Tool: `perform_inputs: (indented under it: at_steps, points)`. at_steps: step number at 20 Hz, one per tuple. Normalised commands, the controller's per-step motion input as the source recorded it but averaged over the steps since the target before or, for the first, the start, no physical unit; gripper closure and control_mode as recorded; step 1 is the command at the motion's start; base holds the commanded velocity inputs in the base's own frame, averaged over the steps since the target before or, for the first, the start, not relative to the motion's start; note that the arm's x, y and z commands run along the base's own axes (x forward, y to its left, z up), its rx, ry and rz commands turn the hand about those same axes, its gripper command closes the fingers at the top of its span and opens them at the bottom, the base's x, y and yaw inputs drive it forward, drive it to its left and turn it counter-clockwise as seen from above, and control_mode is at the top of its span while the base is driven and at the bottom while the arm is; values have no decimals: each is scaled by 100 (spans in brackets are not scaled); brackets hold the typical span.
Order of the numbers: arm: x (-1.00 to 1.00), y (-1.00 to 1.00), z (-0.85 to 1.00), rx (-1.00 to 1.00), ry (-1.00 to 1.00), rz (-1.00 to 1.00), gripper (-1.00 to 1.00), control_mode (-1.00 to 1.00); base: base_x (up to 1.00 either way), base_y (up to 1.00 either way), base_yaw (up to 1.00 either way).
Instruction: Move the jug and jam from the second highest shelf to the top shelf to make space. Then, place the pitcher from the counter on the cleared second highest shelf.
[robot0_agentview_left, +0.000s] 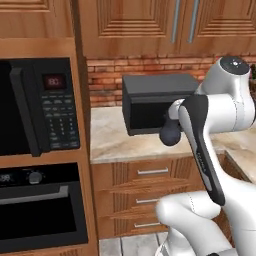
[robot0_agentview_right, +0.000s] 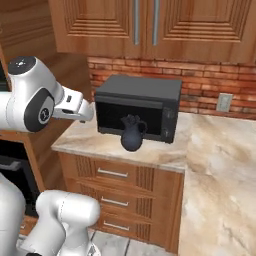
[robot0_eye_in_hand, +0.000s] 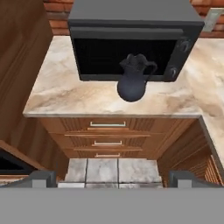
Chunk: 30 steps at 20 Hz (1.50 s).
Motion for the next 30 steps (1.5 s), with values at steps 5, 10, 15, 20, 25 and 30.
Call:
perform_inputs:
  at_steps: [5,10,15,20,25,30]
  points:
    - [0,0,0,0,0,0,-100,100,73,-15,11]
    - [0,0,0,0,0,0,-100,100,36,-8,10]
    - [2,-2,-3,0,0,2,-100,-100,0,0,0]
    - [0,-2,-10,0,-6,7,-100,-100,0,0,0]
    - [14,-22,-39,0,-24,29,-100,-100,0,0,0]
    - [22,-56,-60,1,-25,44,-100,-100,0,0,0]
